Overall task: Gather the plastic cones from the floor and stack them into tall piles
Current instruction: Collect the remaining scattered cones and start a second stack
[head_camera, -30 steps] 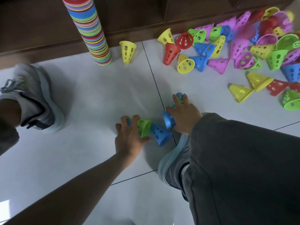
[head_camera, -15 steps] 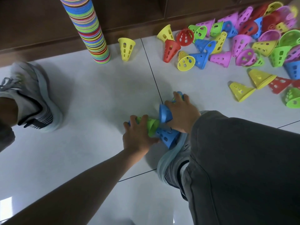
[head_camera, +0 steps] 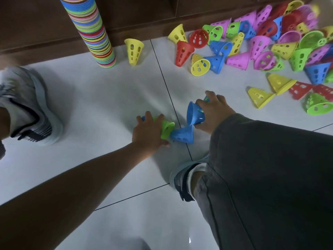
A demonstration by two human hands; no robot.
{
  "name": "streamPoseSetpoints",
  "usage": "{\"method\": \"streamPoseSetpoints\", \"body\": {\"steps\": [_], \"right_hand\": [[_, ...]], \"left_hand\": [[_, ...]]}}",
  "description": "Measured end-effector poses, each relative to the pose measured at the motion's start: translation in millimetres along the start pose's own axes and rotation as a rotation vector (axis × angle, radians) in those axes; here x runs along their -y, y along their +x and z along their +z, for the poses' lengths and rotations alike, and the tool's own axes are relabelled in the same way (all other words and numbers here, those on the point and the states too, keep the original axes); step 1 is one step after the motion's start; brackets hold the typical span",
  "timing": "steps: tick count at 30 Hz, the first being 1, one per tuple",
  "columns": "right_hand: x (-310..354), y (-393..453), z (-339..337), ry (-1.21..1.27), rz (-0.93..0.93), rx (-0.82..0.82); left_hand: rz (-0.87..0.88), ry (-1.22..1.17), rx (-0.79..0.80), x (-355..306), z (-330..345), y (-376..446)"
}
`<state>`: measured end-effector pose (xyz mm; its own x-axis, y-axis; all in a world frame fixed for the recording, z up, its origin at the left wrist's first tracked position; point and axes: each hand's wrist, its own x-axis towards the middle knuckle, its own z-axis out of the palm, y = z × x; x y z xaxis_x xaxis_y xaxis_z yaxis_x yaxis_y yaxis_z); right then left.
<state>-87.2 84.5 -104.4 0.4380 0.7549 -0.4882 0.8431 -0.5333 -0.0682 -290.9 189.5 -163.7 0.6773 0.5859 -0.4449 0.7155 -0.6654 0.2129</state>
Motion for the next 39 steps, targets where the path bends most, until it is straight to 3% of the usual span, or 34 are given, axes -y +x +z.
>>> {"method": "streamPoseSetpoints", "body": {"steps": [7,14,26,32,39], "right_hand": [[-25.7,-0.9,10.4,-0.163,0.094,0.08],[-7.8,1.4,27.1,-0.267,0.084,0.184],[4.8,3.1,17.5,0.102,0.122,0.056],[15.5,3.5,-39.7,0.117,0.035,-0.068],[42.6,3.4,-172.8,-0.073,-0.147,-0.134]], "left_hand": [[-0.045,0.004,-0.034,-21.7,0.3,9.4],[-0.042,-0.03,-0.052,-25.4,4.1,13.6],[-0.005,-0.295,-0.051,-11.8,-3.3,23.0],[0.066,-0.221,-0.164,4.6,-70.0,28.6],[0.093,-0.096,-0.166,18.2,-212.2,20.9]]}}
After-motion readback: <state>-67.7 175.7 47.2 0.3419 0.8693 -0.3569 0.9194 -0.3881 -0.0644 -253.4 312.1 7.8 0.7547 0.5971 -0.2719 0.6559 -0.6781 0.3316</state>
